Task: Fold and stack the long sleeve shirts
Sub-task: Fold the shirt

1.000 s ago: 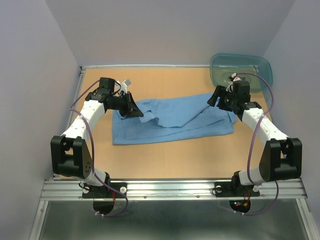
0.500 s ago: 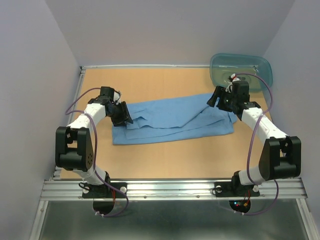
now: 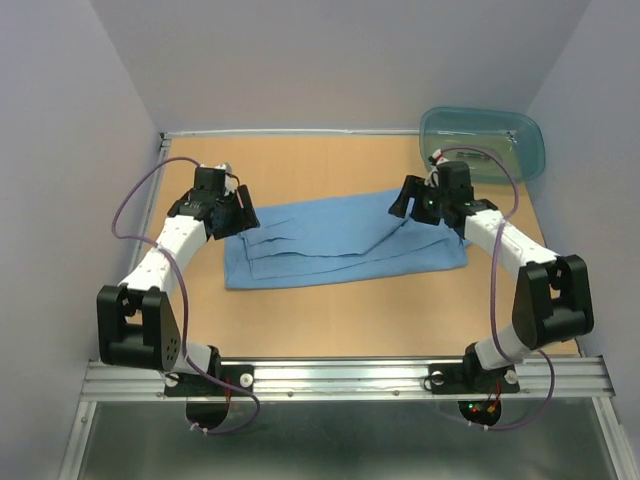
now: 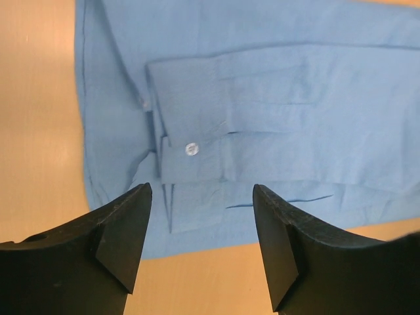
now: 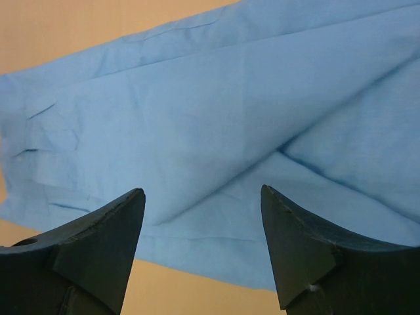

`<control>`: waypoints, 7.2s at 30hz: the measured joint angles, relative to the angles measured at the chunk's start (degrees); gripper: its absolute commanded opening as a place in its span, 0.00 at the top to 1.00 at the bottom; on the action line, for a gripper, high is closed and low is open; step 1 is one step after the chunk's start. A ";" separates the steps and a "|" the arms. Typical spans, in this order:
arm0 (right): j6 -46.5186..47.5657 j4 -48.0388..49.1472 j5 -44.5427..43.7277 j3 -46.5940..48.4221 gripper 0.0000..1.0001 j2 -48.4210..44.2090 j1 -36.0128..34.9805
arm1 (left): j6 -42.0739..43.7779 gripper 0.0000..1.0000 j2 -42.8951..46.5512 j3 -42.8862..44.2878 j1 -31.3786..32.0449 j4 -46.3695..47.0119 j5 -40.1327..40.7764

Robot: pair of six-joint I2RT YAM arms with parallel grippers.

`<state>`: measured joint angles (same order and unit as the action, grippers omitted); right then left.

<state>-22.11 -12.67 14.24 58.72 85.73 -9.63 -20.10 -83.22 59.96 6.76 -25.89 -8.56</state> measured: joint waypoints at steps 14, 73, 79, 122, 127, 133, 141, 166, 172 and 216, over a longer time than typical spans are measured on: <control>-21.99 28.30 10.23 -0.28 0.26 17.03 -16.70 | -9.22 0.43 -7.96 -6.19 8.90 25.33 -4.33; -11.82 7.74 -12.63 -11.96 0.43 -5.40 -8.39 | -0.70 0.26 -15.04 6.38 5.90 23.74 10.54; -12.90 3.98 -18.56 -11.96 0.47 -2.73 -14.29 | -2.03 0.27 -23.65 7.19 5.49 20.26 10.99; 8.20 2.64 -12.31 29.33 0.28 19.91 -13.86 | -13.99 0.25 11.21 -11.43 19.12 16.35 -12.39; 0.52 5.79 -3.76 22.21 0.29 10.60 -15.65 | -13.38 0.29 10.67 -11.47 18.25 17.90 -11.04; -11.30 11.45 2.10 5.29 0.33 8.22 -19.76 | -12.61 0.33 3.74 -14.91 18.14 20.13 -11.69; -22.14 15.21 0.92 -13.42 0.35 3.28 -20.06 | -13.46 0.34 0.94 -22.80 18.25 23.67 -13.27; -16.09 8.72 -2.56 -16.57 0.34 -16.90 -9.11 | -30.14 0.34 1.11 -12.96 31.95 35.50 -7.08; -15.63 8.24 -0.13 -16.55 0.34 -16.87 -9.11 | -22.36 0.35 -10.71 2.49 17.59 36.11 -10.34; -5.38 -2.23 -9.73 -18.71 0.59 -5.92 -17.25 | -8.22 0.37 -14.21 -0.31 33.29 15.80 1.20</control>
<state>-27.49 -14.90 4.51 40.01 79.81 -26.87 -28.32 -97.43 59.66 40.05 -10.09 -7.35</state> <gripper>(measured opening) 0.415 0.643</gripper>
